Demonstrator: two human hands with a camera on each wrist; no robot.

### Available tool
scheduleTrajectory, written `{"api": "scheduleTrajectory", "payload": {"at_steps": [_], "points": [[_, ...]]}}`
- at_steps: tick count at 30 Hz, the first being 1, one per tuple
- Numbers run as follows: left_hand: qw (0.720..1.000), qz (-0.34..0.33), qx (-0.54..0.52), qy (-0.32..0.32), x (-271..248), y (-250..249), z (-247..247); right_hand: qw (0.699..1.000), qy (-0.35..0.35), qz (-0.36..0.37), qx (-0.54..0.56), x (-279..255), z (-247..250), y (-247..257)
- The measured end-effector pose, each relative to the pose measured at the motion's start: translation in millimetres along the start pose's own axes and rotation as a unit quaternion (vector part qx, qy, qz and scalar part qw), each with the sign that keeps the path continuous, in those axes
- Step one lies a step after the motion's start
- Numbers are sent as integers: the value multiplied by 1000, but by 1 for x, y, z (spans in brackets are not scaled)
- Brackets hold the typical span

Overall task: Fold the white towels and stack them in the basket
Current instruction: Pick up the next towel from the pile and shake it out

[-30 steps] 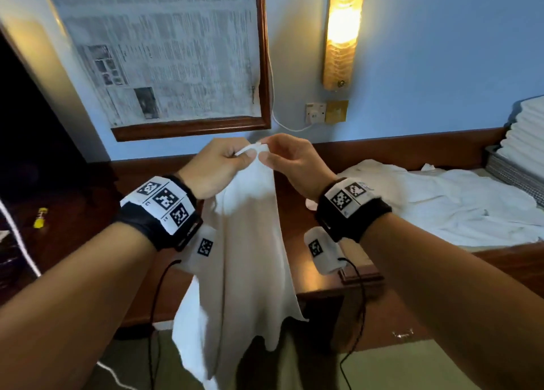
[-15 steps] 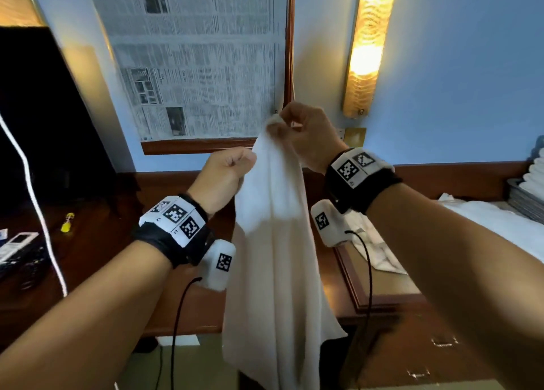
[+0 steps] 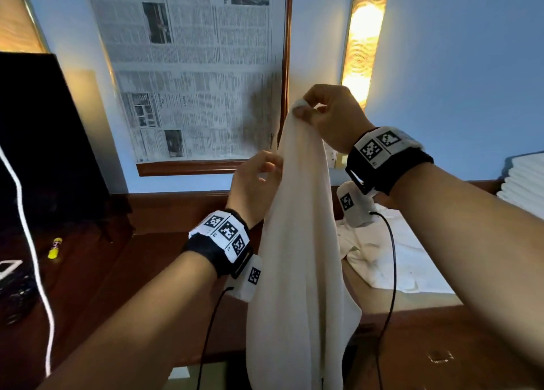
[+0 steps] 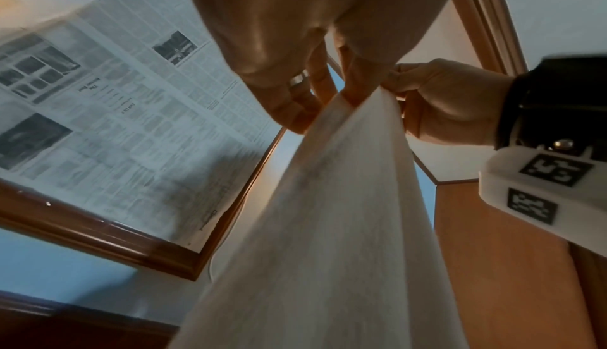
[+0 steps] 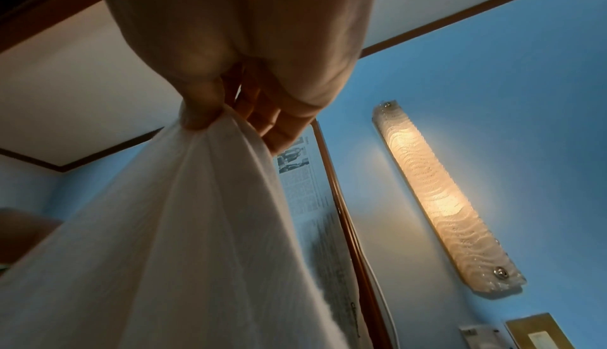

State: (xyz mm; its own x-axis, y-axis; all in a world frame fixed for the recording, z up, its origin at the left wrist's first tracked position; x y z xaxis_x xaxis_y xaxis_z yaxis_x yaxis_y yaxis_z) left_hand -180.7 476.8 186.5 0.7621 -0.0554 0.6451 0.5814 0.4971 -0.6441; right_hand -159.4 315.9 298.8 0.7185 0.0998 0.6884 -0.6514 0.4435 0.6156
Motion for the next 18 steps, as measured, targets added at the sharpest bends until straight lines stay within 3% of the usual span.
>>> {"api": "scheduleTrajectory", "payload": {"at_steps": [3,7,8,13,16,18], "points": [[997,10,-69,44,-2,0,-10,1000,-22,15,-12,7,12,5],[990,-17,34,135,-3,13,-25,998,-46,9,-36,12,27,-1],[989,-21,45,138,-1,17,-22,998,-52,4,-47,11,32,-6],[1000,1,25,19,4,28,5,992,-88,-17,-85,7,49,-30],[992,-7,73,104,-5,40,-12,990,-105,-14,-89,8,51,-34],[988,9,83,126,-9,56,-16,990,-107,-16,-93,7,50,-41]]}}
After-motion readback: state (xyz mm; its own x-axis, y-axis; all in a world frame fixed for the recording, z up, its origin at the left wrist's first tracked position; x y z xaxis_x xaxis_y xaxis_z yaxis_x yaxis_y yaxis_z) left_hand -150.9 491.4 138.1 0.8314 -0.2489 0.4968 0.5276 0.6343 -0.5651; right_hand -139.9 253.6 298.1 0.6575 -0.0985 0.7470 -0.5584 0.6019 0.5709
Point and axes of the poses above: each hand's wrist, its own x-axis towards the middle knuckle, its own z-axis out of the back of the hand, y = z × x, the point moved 7 cm from there along x, towards the middle knuckle, and after that the axes turned 14 degrees about x, right-handed, at the moved point
